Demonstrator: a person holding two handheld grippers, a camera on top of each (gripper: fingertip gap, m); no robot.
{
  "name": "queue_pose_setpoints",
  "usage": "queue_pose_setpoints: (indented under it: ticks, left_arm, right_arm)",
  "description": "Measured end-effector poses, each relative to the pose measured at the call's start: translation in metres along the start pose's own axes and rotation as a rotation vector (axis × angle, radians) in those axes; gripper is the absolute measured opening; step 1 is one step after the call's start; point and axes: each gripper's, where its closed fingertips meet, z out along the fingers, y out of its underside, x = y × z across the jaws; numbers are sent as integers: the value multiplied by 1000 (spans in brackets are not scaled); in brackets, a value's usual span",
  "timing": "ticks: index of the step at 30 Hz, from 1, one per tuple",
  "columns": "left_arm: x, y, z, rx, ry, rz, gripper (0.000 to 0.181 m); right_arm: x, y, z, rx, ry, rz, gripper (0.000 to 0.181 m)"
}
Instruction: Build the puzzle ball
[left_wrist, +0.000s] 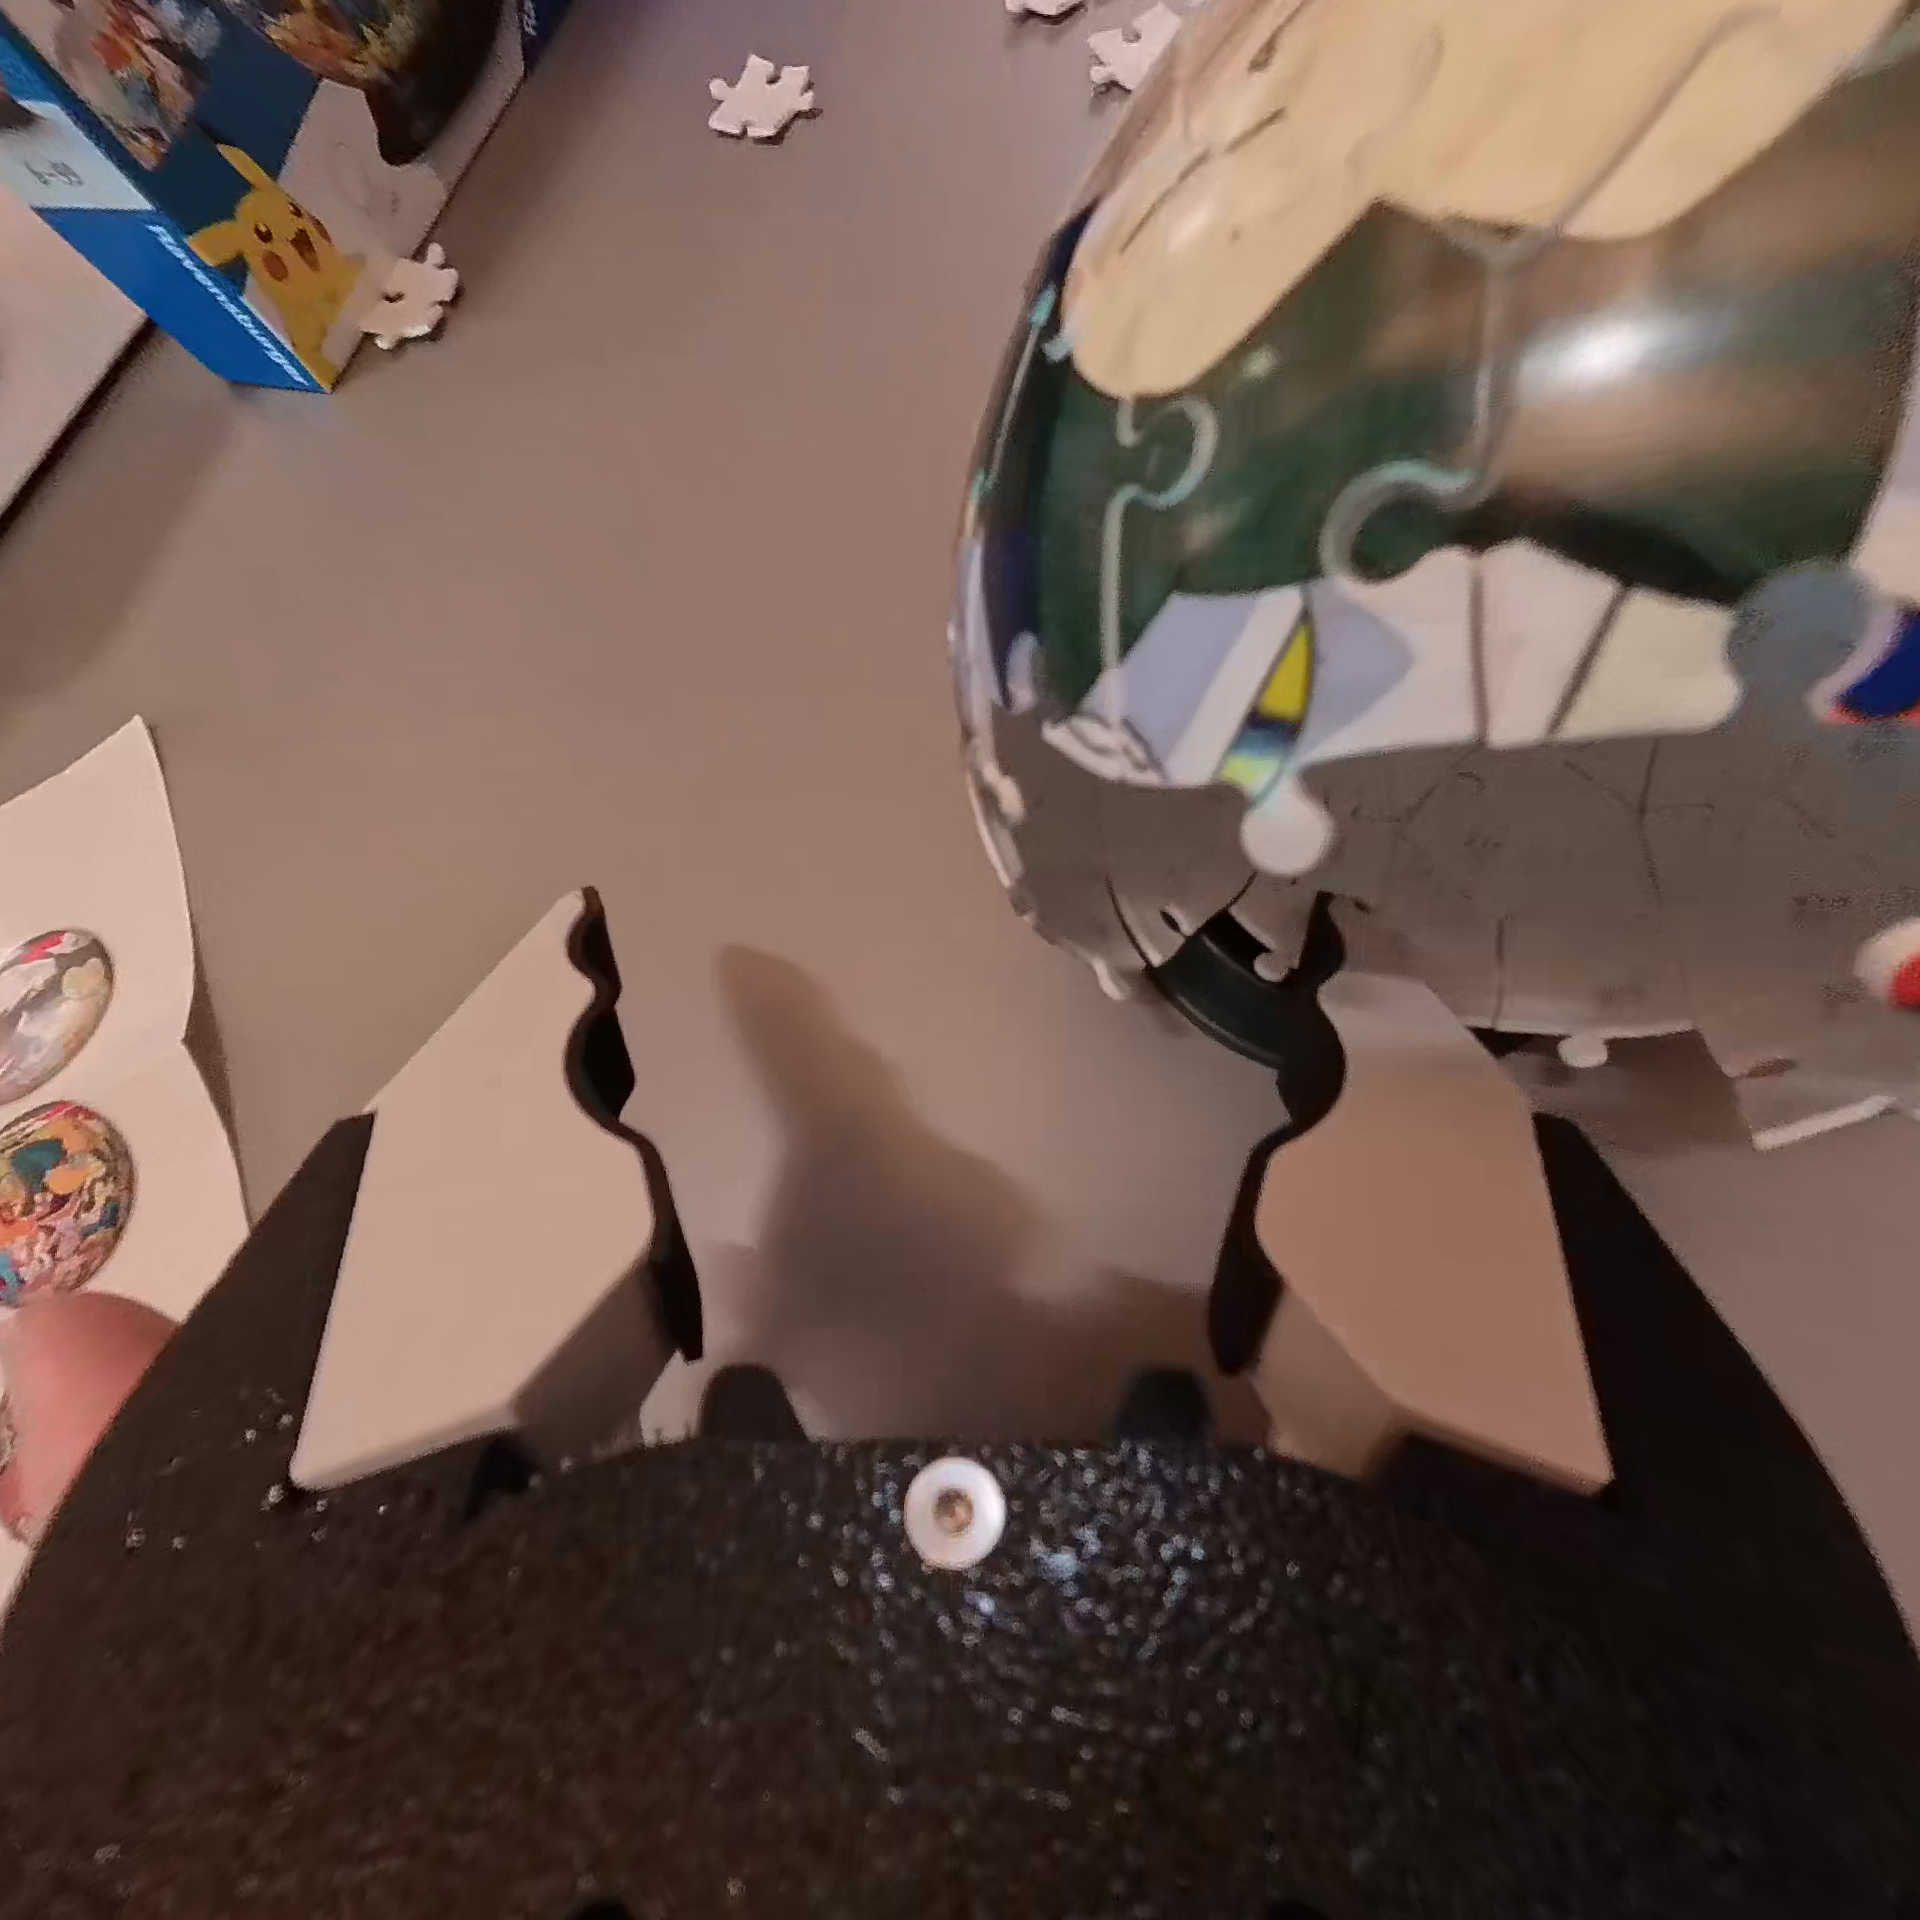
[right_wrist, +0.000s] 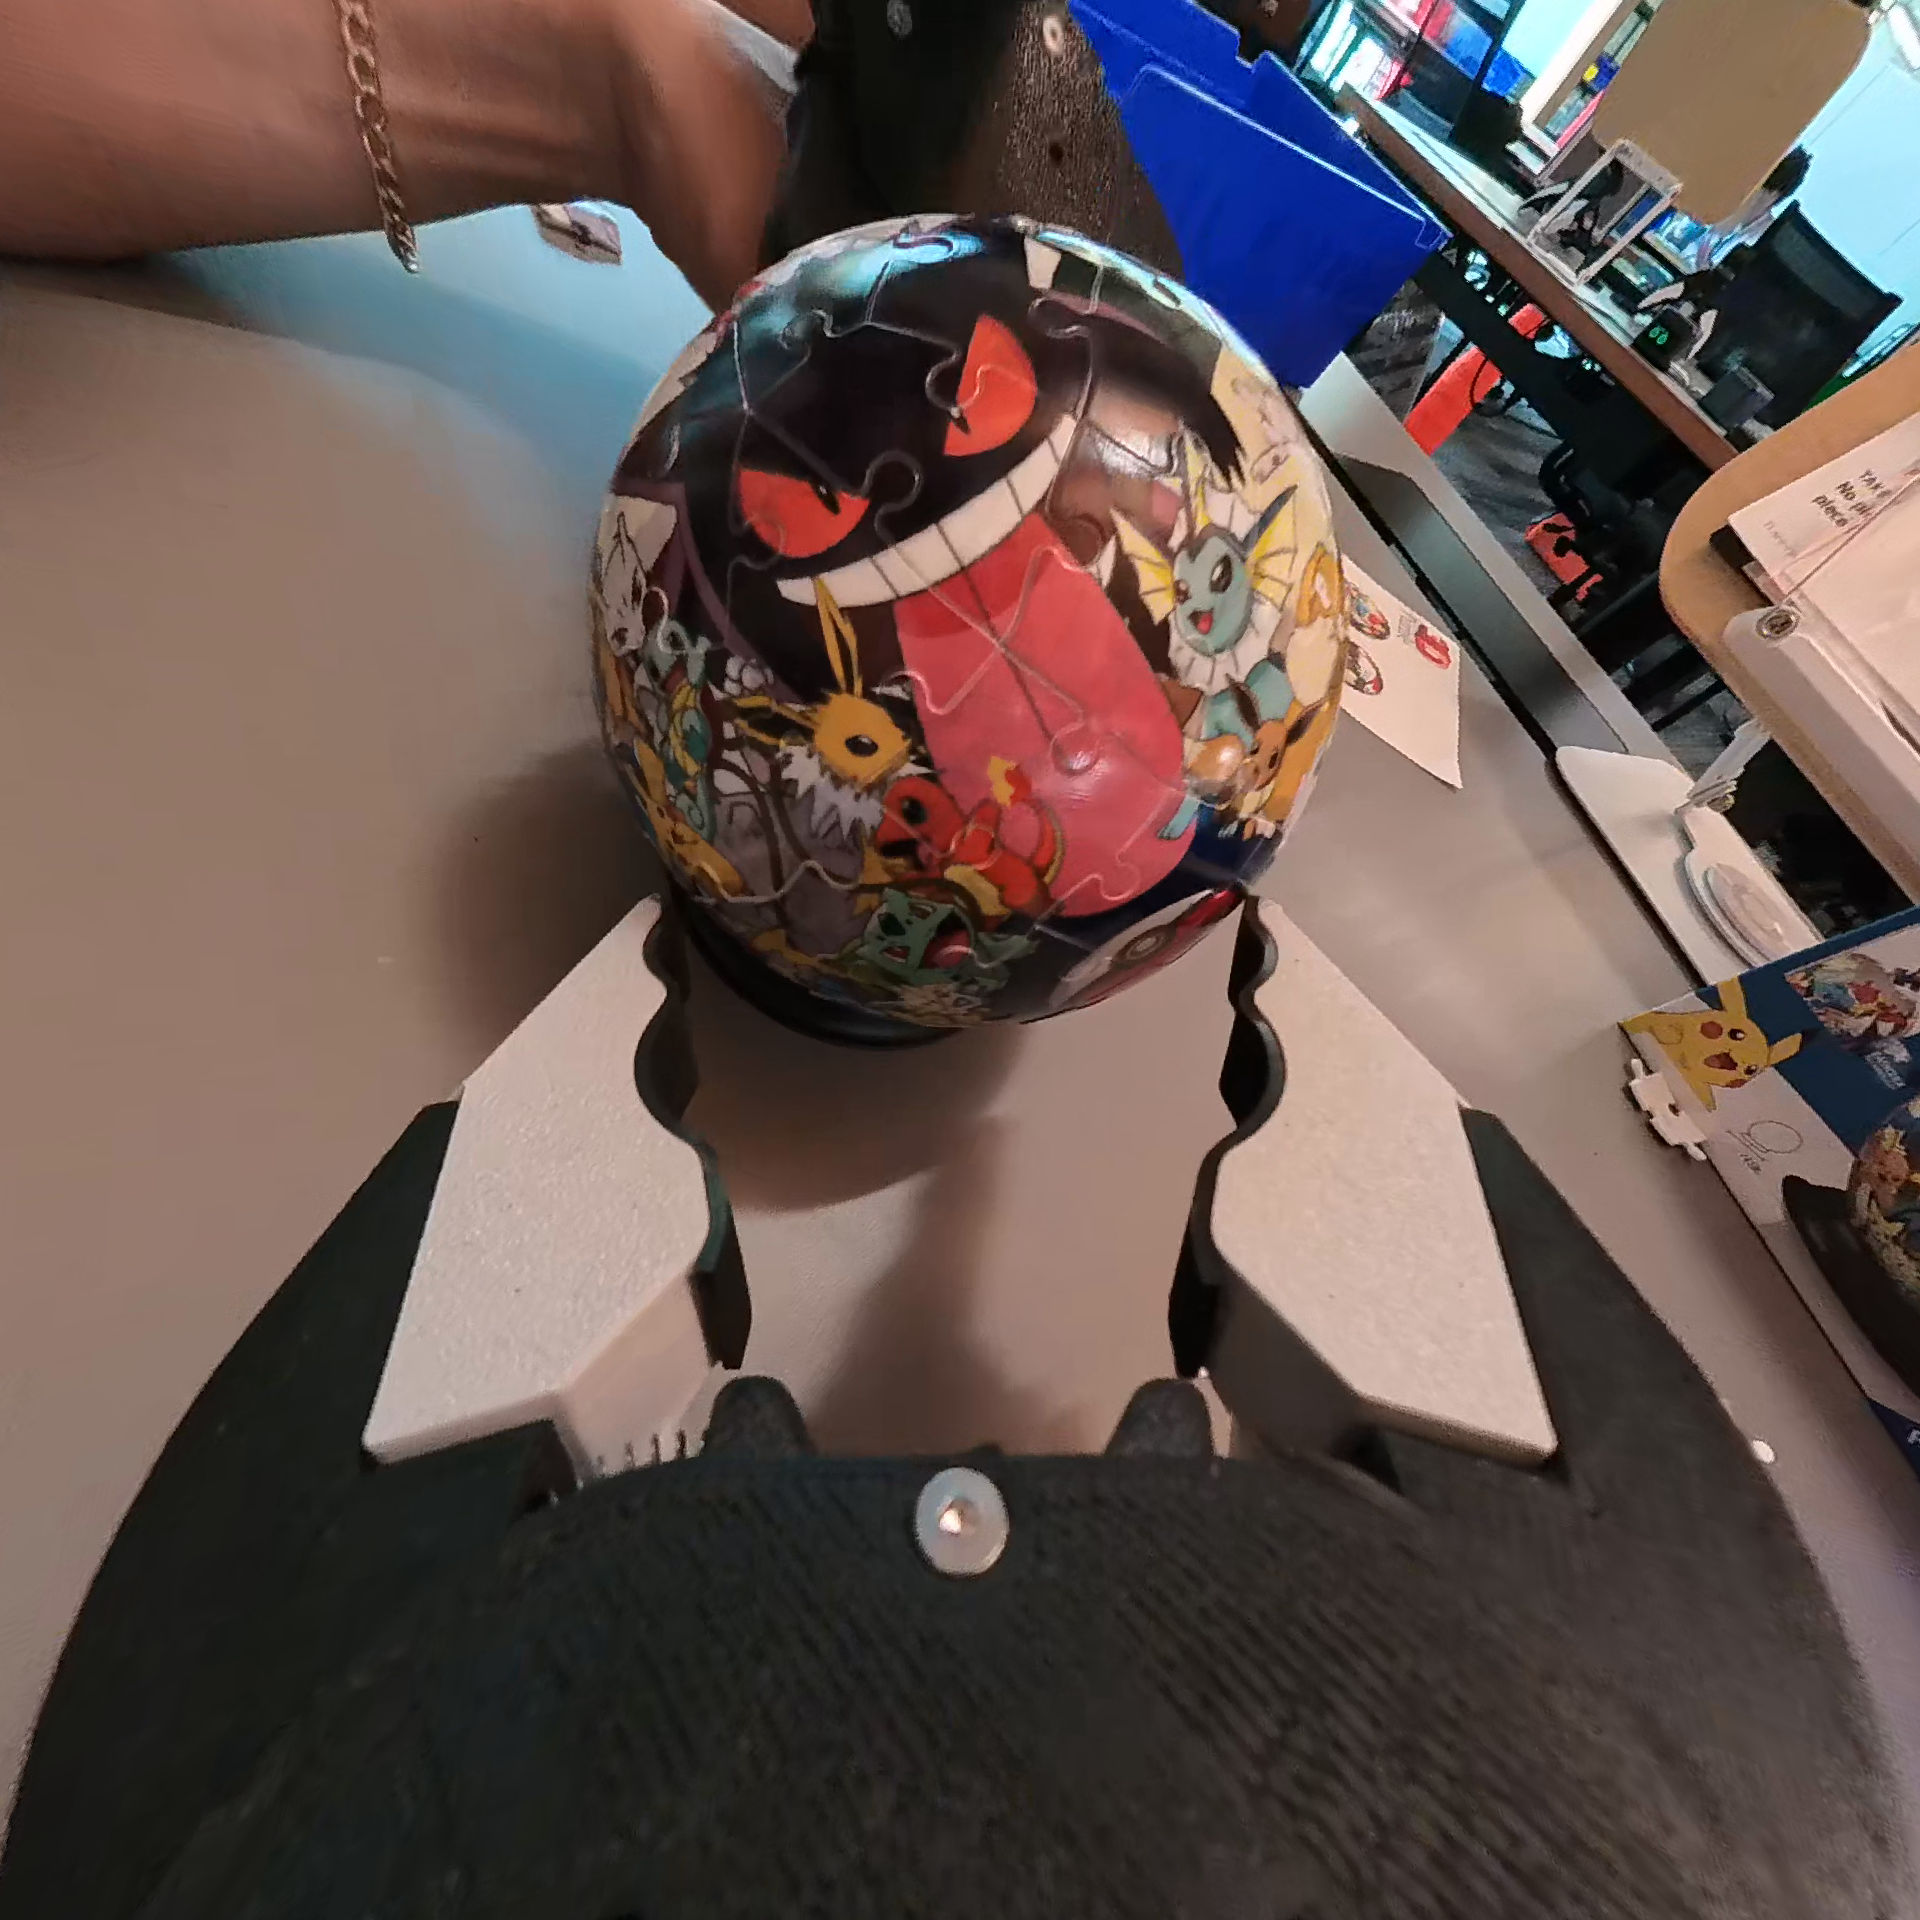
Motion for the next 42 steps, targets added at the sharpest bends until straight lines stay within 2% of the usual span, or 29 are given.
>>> queue_pose_setpoints:
  ticks: [5,13,17,26,32,42]
  left_arm:
    - [0,-1,1,-39,-13,24,126]
    - [-2,3,3,-49,2,-23,129]
    - [1,8,5,-103,27,-77,126]
    - [8,4,6,-24,87,-35,113]
    - [5,-8,4,58,53,136,117]
    - [6,-2,-1,71,98,60,109]
  right_arm:
    - [0,0,1,-6,6,-9,106]
    - [0,-5,3,4,11,-16,108]
    - [1,-9,5,4,10,-36,112]
    - [-2,-34,4,51,-59,-15,124]
    - [0,-42,8,39,-75,-51,121]
    - [-1,-48,14,45,-67,-76,121]
